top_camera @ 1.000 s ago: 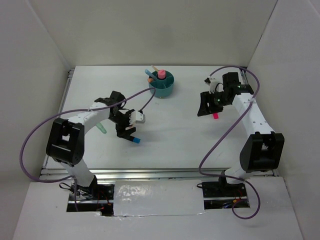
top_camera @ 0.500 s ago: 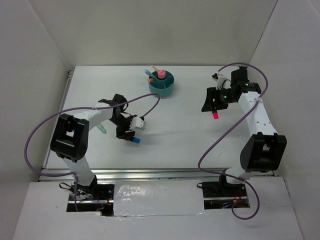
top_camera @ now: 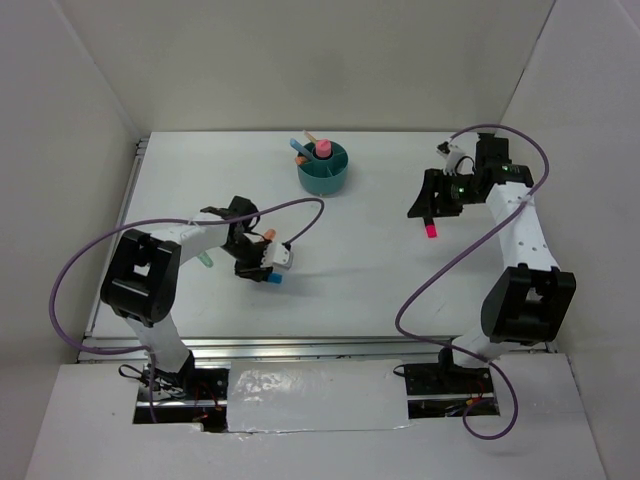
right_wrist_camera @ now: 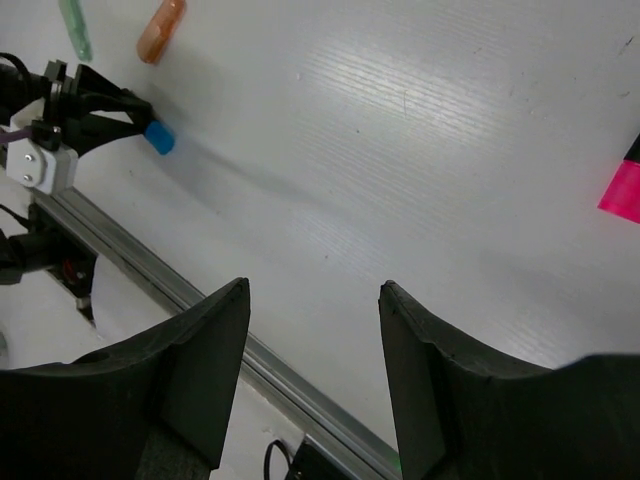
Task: Sort the stationery into containers
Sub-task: Pick up the pen from the center of the board.
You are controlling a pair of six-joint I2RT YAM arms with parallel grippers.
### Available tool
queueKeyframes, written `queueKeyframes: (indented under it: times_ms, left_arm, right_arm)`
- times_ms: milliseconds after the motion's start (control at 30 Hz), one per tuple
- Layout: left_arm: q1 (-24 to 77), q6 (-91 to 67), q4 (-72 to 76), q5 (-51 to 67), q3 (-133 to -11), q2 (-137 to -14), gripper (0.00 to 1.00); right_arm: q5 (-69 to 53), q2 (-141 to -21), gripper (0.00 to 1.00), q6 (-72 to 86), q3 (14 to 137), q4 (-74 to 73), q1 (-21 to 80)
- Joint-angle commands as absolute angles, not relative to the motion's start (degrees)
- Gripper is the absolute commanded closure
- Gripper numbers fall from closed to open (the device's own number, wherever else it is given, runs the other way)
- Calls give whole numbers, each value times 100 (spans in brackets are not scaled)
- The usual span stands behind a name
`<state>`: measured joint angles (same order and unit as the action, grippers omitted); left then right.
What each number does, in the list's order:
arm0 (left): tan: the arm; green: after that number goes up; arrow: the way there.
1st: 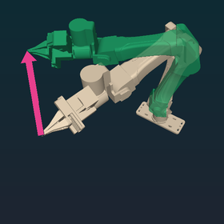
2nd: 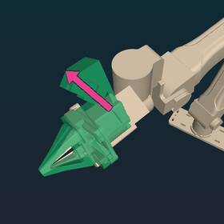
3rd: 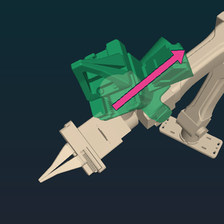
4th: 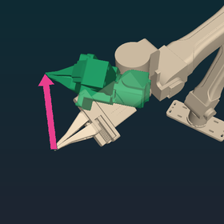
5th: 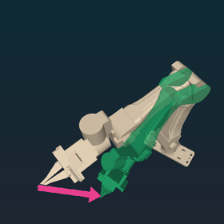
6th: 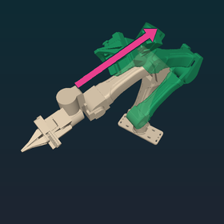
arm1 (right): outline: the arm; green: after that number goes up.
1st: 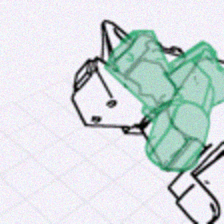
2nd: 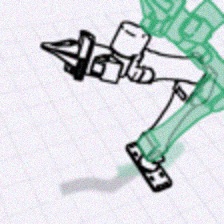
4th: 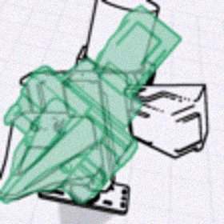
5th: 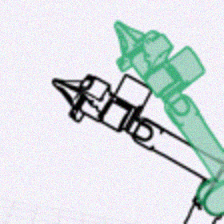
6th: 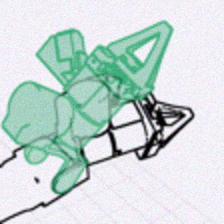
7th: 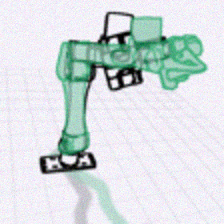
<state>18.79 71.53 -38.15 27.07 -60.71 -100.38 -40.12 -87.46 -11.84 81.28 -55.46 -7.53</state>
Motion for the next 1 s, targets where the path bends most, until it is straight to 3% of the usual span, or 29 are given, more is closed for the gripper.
queueKeyframes:
  times_ms: [0, 133, 300, 533, 967]
  left_arm:
    - [1925, 6830, -3613, 2803, -5994, -9923, 64]
    - [2004, 5278, -2974, 3146, -6519, -9712, 85]
    - [2162, 2763, -2076, 3472, -7276, -9633, 97]
    - [2882, 1187, -800, 1981, -7549, -9255, 100]
    - [3234, 352, -589, 1714, -7937, -9299, 100]
  right_arm:
    - [-4517, -8702, 39, -862, 8411, -5494, -914]
    - [-4895, -8675, 39, -388, 8525, -5204, -809]
    - [-4913, -8885, 39, 209, 8841, -4782, -72]
    - [-4833, -9413, 38, 878, 9588, -4298, 843]
    - [-5317, -9773, 36, 826, 9668, -4245, 1459]
